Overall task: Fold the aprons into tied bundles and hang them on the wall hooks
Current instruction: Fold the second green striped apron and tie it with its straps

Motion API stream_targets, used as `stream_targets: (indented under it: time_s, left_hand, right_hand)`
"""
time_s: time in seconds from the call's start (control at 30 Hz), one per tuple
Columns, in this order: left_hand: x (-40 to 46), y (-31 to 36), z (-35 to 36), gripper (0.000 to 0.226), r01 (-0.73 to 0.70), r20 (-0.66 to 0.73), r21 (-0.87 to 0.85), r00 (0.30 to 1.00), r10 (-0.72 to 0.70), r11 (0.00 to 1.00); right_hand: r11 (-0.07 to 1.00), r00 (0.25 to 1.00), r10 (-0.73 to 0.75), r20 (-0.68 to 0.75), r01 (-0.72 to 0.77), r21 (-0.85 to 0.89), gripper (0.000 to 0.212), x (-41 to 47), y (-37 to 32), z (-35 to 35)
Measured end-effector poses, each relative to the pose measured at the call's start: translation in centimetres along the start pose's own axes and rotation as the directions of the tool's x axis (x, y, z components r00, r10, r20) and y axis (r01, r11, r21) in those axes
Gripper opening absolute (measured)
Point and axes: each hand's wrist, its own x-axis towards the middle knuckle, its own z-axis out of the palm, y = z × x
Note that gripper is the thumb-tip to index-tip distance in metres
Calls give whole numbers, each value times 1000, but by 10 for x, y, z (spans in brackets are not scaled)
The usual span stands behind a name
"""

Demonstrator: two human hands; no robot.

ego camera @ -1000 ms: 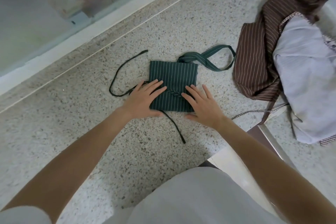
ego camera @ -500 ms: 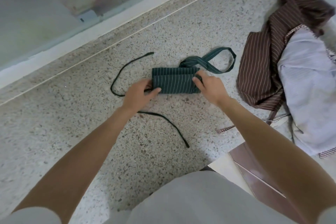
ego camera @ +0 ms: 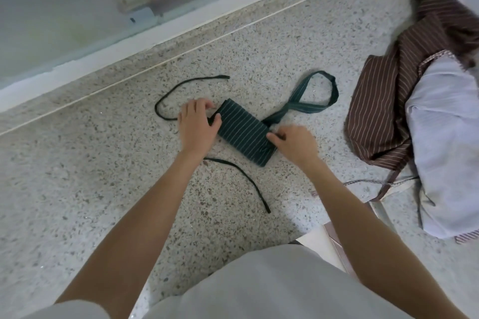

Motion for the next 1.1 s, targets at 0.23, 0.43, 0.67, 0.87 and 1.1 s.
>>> stream_targets:
  time_s: [0.23, 0.43, 0.67, 0.87, 1.1]
  left_hand:
    - [-74, 3, 9, 68, -442, 306, -34, 850, 430, 897]
    - [-74, 5, 33, 88, -434, 522, 214, 808, 274, 875]
    - [-82, 0, 27, 80, -185, 304, -121, 928, 214, 975]
    - [-92, 10, 20, 58, 375, 315, -493, 918, -241, 785]
    - [-78, 18, 5, 72, 468, 425, -655, 877, -222, 594]
  right_hand:
    - [997, 998, -22, -55, 26, 77, 40, -57, -18, 48]
    - [958, 889, -286, -358, 265, -108, 20, -53, -16, 30]
    - [899, 902, -433, 11, 432, -77, 42, -6, -24, 18]
    - [911, 911, -405, 79, 395, 114, 46, 0, -22, 23]
    - [814, 844, -485, 228, 341, 470, 79, 2, -17, 11]
